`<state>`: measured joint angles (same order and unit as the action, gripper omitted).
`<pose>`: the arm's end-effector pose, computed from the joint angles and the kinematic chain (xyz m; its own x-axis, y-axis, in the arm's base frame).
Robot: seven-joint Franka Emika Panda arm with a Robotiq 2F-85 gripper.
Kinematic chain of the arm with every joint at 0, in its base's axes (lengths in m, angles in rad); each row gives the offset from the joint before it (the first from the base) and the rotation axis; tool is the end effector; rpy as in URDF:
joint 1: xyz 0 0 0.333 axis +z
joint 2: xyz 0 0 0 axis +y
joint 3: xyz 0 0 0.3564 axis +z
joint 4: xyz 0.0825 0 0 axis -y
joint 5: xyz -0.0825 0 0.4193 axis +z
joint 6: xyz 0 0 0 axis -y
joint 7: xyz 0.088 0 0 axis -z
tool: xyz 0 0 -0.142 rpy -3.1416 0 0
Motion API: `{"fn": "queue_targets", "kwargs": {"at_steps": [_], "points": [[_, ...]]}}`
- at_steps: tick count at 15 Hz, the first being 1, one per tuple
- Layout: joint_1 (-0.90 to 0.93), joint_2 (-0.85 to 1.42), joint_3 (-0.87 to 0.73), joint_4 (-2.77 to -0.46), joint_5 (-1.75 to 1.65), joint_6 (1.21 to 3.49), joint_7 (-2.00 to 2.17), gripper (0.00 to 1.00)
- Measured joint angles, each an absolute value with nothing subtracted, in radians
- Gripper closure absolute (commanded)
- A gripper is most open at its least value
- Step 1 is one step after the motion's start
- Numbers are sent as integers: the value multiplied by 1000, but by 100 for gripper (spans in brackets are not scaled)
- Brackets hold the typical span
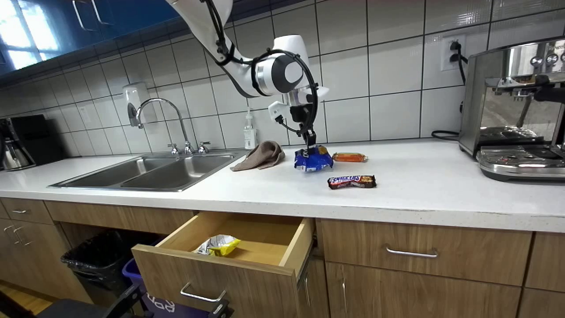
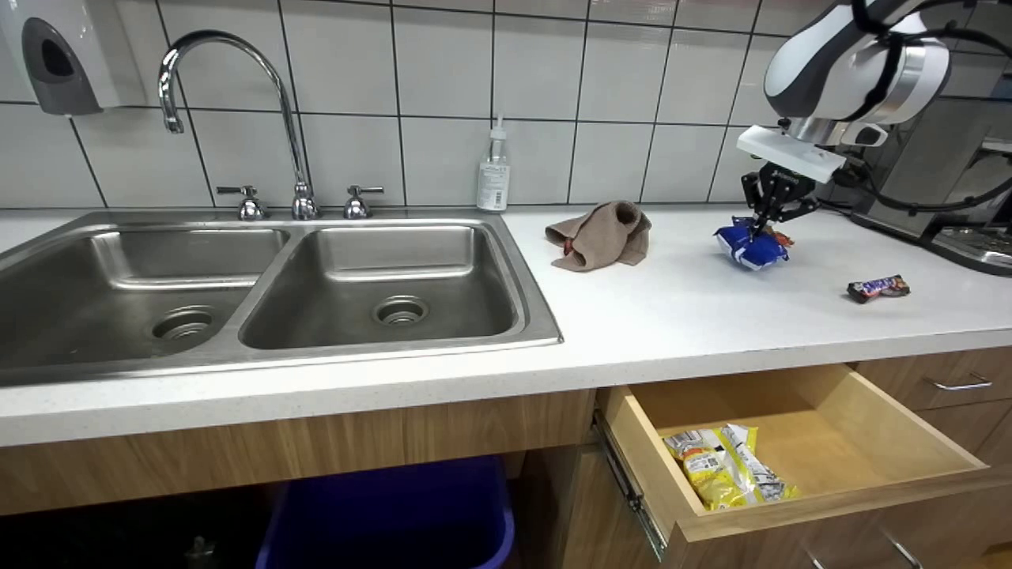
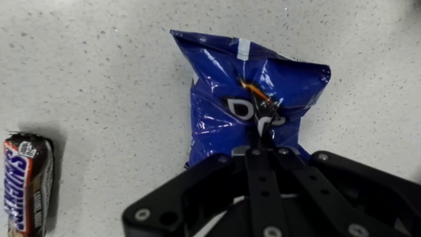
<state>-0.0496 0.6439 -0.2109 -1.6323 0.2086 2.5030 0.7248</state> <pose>0.7514 -0.1752 0.2497 0.4512 -0.8785 0.1573 -0.8601 -0.4751 -0.1859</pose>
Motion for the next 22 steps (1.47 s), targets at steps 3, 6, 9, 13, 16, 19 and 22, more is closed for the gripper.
{"fn": "queue_targets", "kwargs": {"at_steps": [3, 6, 9, 13, 16, 19, 22], "points": [[-50, 614, -206, -1646, 209, 2503, 725, 100], [-49, 571, -199, -1681, 209, 2504, 724, 100], [-47, 516, -193, -1740, 209, 2505, 723, 100], [-36, 424, -192, -1847, 209, 2509, 723, 100], [-27, 345, -192, -1939, 206, 2512, 722, 100], [-23, 264, -190, -2032, 201, 2516, 722, 100], [-23, 188, -185, -2119, 196, 2516, 719, 100]]}}
